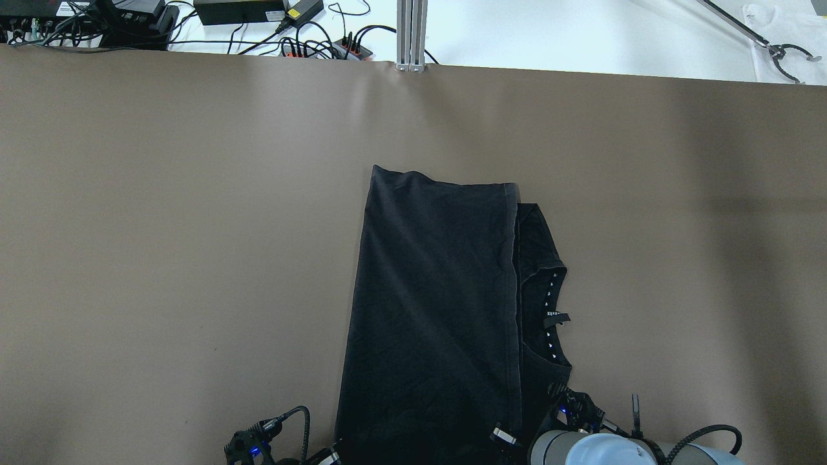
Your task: Fold clothes
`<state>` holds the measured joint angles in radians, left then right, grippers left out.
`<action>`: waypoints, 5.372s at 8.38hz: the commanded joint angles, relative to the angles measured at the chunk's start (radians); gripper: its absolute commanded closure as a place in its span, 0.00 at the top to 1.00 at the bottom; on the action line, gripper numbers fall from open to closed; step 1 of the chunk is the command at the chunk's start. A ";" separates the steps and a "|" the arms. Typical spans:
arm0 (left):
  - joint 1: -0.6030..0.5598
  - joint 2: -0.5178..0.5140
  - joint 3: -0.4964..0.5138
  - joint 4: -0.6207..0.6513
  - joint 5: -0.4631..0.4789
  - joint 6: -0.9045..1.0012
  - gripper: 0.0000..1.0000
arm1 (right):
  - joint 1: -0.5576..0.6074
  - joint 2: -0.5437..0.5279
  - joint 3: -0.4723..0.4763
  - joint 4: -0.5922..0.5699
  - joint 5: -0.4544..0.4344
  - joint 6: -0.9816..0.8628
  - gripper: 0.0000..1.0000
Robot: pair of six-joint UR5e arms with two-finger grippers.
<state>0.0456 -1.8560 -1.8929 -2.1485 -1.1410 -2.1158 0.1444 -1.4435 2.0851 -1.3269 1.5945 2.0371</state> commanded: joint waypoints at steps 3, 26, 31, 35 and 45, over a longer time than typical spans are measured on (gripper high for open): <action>0.007 0.003 -0.009 -0.001 -0.005 -0.038 0.00 | 0.000 -0.001 0.016 0.000 0.001 0.000 0.00; -0.836 -0.612 0.780 -0.133 -0.546 0.255 1.00 | 0.805 0.555 -0.786 0.216 0.369 -0.722 0.95; -0.860 -0.592 0.683 -0.125 -0.605 0.266 1.00 | 0.637 0.397 -0.458 0.193 0.363 -0.851 0.95; -0.971 -0.476 0.545 -0.125 -0.755 0.283 1.00 | 0.449 0.533 -0.503 0.033 0.136 -0.894 0.95; -0.958 -0.462 0.472 -0.044 -0.743 0.283 1.00 | 0.610 0.655 -0.893 0.212 0.051 -1.011 0.95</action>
<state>-0.9149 -2.3201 -1.4201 -2.1924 -1.8860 -1.8346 0.7074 -0.8104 1.2307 -1.1309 1.6407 1.0209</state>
